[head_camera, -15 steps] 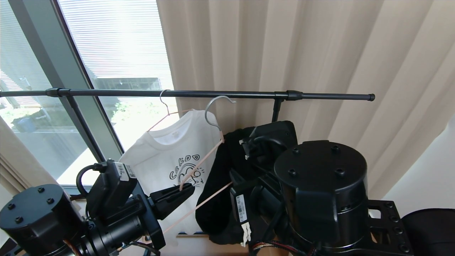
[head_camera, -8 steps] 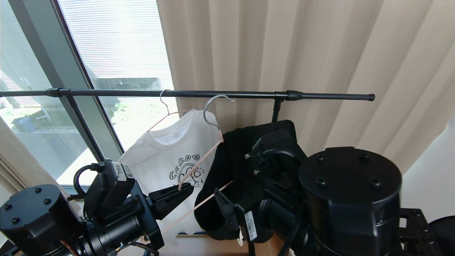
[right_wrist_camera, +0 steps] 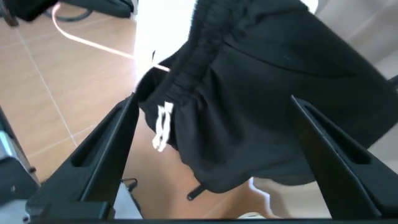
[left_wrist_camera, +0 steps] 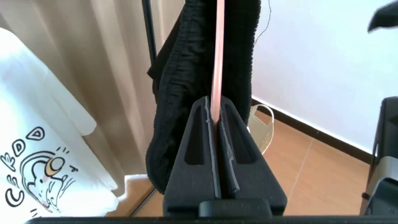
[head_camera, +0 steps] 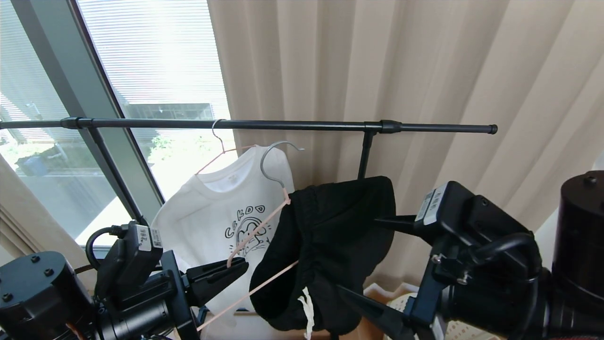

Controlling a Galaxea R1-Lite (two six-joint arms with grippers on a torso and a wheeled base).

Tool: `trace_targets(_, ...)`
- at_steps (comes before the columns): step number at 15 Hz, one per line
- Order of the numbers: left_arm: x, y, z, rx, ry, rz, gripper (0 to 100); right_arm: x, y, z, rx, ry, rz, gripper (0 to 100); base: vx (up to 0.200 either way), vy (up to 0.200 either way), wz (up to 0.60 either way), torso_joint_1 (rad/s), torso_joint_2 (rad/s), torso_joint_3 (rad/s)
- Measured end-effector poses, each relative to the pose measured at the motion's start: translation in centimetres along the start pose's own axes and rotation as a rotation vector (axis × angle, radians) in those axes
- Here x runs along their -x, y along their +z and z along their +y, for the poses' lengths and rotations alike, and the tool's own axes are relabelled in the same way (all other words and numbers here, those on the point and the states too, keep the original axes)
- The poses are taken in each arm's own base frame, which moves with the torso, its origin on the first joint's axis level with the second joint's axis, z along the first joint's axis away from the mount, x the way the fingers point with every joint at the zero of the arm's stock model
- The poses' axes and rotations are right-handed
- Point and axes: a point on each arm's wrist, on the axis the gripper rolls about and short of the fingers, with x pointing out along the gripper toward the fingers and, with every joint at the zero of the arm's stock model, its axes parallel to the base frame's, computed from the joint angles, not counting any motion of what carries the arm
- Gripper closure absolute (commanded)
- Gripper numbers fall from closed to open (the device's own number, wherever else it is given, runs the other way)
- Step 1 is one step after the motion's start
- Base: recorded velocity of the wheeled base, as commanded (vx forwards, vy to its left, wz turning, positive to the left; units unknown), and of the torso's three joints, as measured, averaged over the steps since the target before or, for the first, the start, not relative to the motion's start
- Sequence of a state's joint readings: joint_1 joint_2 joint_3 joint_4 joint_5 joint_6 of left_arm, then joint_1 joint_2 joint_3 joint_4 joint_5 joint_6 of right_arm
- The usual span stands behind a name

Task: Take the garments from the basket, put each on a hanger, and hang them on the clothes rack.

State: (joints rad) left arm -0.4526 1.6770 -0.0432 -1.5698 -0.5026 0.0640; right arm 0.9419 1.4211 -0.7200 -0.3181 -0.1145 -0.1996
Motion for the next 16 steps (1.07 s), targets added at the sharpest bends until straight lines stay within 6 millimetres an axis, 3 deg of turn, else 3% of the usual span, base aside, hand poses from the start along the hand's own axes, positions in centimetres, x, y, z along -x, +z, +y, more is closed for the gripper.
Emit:
trace_targets(4, 1.1, -0.5, 0.6, 0.019, -0.062, 0.015, 100, 2.1, 1.5, -3.7, 0.042, 0.141, 0.018, 0, 0.000, 0.000, 0.00, 0.000, 0.00, 0.000)
trace_targets(8, 2.0, -0.8, 1.4, 0.030, -0.131, 0.016, 100, 3.9, 3.8, -7.5, 0.190, 0.306, 0.043, 0, 0.000, 0.000, 0.00, 0.000, 0.00, 0.000)
trace_targets(16, 1.8, -0.8, 0.7, 0.011, -0.269, 0.006, 100, -0.1, 5.6, -10.9, 0.302, 0.521, 0.271, 0, 0.000, 0.000, 0.00, 0.000, 0.00, 0.000)
